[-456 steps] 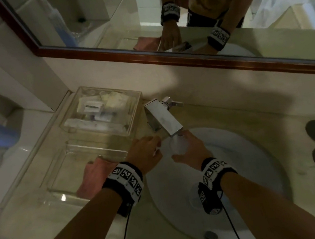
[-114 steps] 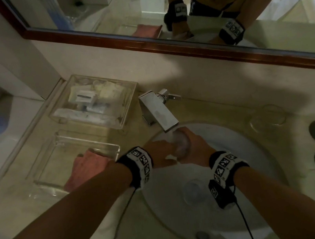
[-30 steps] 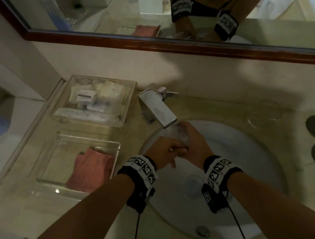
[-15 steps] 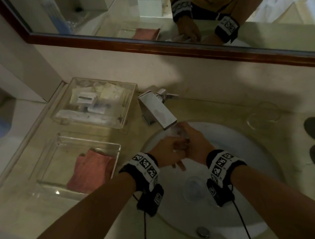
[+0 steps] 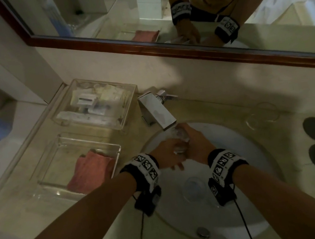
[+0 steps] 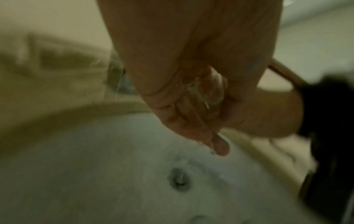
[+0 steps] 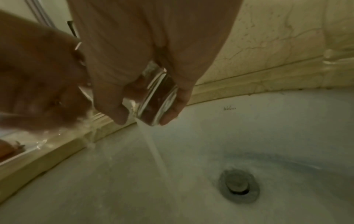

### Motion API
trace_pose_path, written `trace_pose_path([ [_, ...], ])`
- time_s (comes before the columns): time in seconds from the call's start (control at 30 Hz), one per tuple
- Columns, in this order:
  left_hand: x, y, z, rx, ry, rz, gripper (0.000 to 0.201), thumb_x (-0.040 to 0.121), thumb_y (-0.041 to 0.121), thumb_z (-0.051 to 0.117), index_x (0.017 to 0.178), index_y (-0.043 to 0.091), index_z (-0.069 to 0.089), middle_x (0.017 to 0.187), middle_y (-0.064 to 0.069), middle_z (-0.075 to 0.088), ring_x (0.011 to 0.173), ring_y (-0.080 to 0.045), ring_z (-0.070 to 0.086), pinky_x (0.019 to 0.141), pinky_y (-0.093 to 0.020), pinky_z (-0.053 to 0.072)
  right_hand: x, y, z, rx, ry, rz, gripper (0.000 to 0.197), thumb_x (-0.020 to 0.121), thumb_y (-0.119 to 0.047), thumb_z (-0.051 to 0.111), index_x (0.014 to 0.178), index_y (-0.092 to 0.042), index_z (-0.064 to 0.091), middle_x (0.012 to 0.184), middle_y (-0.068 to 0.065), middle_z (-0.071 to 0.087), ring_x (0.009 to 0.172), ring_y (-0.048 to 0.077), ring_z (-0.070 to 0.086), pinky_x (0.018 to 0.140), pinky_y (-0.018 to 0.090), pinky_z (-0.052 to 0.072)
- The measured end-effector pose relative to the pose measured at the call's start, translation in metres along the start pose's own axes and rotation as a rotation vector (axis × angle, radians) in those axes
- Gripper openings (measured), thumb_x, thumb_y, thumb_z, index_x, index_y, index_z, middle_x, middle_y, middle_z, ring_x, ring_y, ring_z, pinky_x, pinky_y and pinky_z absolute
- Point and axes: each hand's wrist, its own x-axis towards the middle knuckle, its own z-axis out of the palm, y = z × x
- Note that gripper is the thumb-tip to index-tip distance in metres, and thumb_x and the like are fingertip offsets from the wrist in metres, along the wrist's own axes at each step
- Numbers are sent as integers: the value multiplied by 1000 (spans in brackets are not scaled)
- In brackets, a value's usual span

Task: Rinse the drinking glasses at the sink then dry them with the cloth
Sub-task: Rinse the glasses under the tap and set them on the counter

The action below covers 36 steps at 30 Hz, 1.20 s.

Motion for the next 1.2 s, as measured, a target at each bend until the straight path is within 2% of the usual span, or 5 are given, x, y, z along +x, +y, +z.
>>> trace_pose_path([
  [0.27,-7,-1,-16,110,173,170,18,85,36,67,90,20,74,87,6,74,52,-18,68,52,-22,50,-9,-2,2,93,87,37,84,65,-11,88,133,-16,39,121,-1,52,105,12,52,70,4,41],
  [0.5,-2,2,-18,325,140,55,43,89,55,54,72,18,67,72,-6,70,50,-16,66,46,-23,48,-14,-7,18,223,109,15,76,68,-5,85,130,-19,42,104,-8,57,95,12,59,78,17,50],
  [0.67,-4,8,-14,35,43,33,23,94,23,57,113,13,66,99,-3,71,54,-17,70,46,-24,50,-14,-7,18,135,192,23,78,72,-3,80,136,-21,40,121,4,59,108,19,59,91,35,51],
  [0.9,-5,-9,-14,309,140,53,24,92,24,59,113,15,65,122,1,62,58,-18,68,49,-23,52,-11,3,-23,-645,-116,20,90,71,-29,80,142,-32,24,130,3,52,113,28,53,89,38,48],
  [1.2,-2,-10,-6,829,80,-48,26,94,27,48,117,19,58,120,-7,57,110,-26,54,95,-34,43,-13,0,-55,-1307,-270,100,81,91,-38,59,153,-27,8,148,13,37,133,33,39,108,42,30],
])
